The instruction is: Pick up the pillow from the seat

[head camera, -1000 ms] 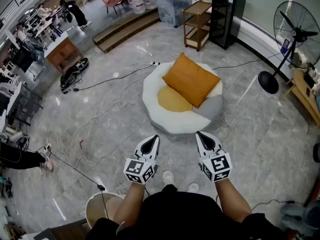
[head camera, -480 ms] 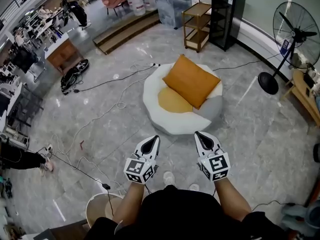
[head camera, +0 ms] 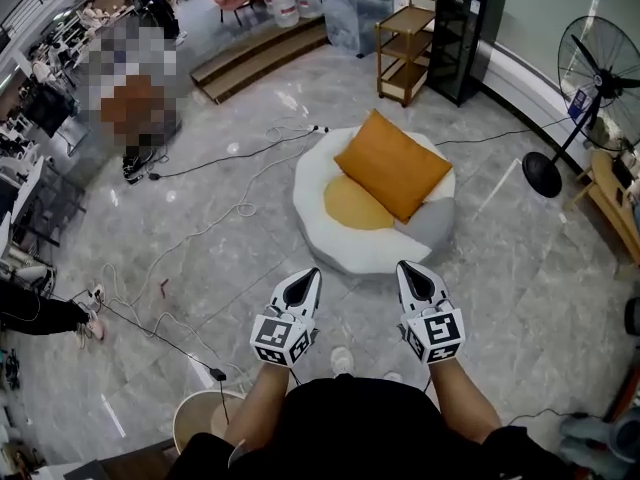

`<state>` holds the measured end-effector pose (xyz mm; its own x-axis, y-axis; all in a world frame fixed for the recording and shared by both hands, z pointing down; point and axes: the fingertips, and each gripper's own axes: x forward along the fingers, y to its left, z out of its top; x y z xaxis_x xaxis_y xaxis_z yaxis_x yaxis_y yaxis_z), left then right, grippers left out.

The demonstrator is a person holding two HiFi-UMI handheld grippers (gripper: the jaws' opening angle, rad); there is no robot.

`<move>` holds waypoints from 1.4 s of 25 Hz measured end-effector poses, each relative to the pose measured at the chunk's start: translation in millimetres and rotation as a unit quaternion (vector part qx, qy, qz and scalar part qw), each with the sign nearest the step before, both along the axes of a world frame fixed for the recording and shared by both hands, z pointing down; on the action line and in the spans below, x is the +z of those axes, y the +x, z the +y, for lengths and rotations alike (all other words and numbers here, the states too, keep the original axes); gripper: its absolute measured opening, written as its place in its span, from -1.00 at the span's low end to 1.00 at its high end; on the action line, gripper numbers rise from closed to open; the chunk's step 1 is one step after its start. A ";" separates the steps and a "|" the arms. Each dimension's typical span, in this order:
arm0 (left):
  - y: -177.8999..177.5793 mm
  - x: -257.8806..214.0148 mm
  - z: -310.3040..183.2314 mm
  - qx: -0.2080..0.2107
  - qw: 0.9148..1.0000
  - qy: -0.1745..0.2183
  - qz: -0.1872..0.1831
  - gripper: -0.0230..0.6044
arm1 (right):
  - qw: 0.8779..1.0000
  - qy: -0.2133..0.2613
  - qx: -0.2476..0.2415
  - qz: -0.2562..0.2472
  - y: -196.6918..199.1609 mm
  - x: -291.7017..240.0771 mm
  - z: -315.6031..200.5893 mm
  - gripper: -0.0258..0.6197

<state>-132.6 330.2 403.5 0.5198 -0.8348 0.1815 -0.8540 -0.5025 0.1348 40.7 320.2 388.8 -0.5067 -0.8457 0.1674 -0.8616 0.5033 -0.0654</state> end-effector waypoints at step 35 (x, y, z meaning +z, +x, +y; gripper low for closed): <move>-114.5 34.3 -187.2 0.017 1.000 -0.018 -0.007 -0.89 | 0.999 -0.007 0.036 -0.031 -92.5 29.6 -187.0 -0.90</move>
